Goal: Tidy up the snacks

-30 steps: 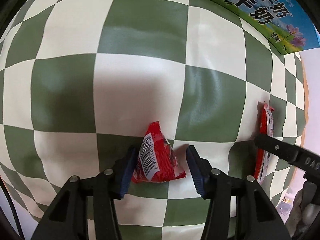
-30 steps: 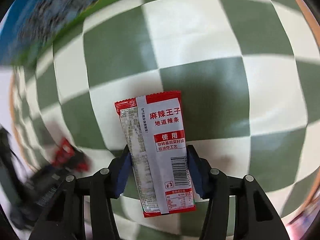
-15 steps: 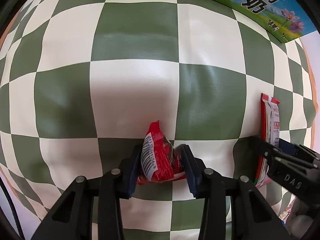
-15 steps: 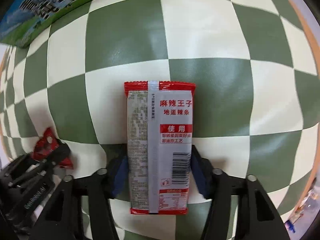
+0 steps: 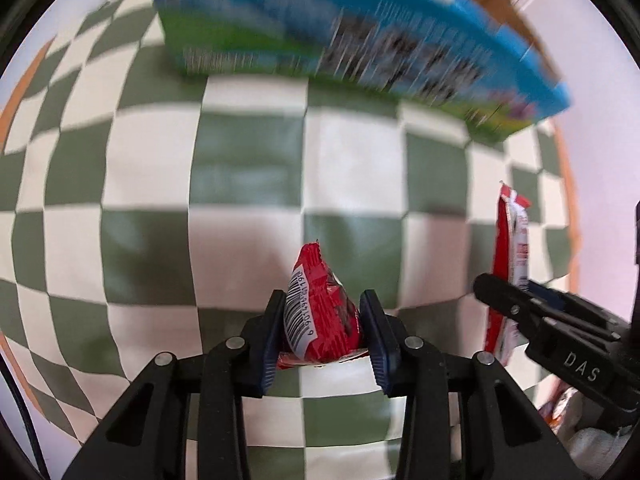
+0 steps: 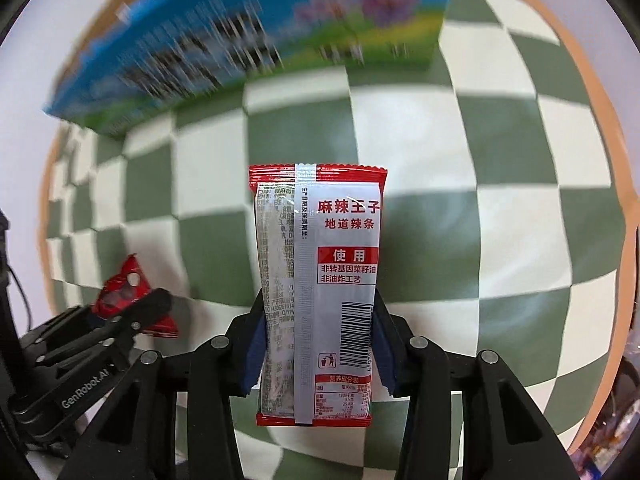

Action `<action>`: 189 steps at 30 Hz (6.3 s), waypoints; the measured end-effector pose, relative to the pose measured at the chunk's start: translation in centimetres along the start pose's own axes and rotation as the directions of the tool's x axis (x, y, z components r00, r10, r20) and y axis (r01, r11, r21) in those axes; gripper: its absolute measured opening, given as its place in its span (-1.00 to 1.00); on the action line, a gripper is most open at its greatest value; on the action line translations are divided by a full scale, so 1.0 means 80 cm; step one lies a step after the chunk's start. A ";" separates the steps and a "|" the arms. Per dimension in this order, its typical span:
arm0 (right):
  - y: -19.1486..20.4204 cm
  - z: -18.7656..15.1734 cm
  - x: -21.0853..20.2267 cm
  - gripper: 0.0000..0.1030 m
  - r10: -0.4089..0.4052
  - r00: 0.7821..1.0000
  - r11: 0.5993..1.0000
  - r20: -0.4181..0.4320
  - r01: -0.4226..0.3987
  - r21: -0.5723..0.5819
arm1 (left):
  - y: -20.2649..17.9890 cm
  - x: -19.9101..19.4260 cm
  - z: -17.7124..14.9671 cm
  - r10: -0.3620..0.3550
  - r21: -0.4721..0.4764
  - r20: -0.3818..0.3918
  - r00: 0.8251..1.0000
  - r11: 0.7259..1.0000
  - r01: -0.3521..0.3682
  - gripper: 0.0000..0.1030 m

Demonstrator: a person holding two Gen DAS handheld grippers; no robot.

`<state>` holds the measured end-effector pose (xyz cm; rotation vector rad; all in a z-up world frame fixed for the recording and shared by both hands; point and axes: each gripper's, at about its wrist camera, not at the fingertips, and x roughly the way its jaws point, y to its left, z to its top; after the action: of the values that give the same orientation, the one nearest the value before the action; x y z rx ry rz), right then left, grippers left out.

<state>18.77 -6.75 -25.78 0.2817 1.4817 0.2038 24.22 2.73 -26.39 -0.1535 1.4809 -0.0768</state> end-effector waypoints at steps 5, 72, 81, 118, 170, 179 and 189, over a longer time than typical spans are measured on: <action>-0.013 0.064 -0.048 -0.07 0.100 0.993 0.995 0.065 -0.099 -0.023 | -0.011 -0.068 0.052 -0.088 0.018 0.089 0.992 0.996 0.087 -0.33; -0.005 0.212 -0.182 0.93 -0.081 0.912 0.988 0.401 0.126 -0.085 | 0.051 -0.211 0.175 0.100 0.041 0.414 0.905 0.991 -0.129 1.00; 0.011 0.094 -0.284 0.99 -0.054 0.850 0.983 0.524 0.138 -0.123 | 0.035 -0.296 0.065 0.086 0.046 0.522 0.848 0.991 -0.128 1.00; 0.014 0.014 -0.347 1.00 -0.105 0.770 0.975 0.630 0.204 -0.087 | 0.019 -0.331 0.008 0.139 0.037 0.596 0.791 0.979 -0.200 1.00; 0.015 0.098 -0.262 1.00 -0.140 0.829 0.971 0.541 0.221 -0.088 | 0.042 -0.267 0.081 0.185 0.004 0.527 0.830 0.976 -0.219 1.00; 0.016 0.096 -0.266 1.00 -0.144 0.824 0.970 0.548 0.226 -0.086 | 0.038 -0.274 0.075 0.180 0.014 0.538 0.824 0.975 -0.222 1.00; 0.013 0.095 -0.272 1.00 -0.149 0.819 0.971 0.554 0.228 -0.077 | 0.033 -0.278 0.071 0.175 0.015 0.540 0.824 0.976 -0.217 1.00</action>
<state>24.57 -12.88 -4.33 0.0627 0.9101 0.0555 27.79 8.89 -4.37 0.0433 0.9202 0.0745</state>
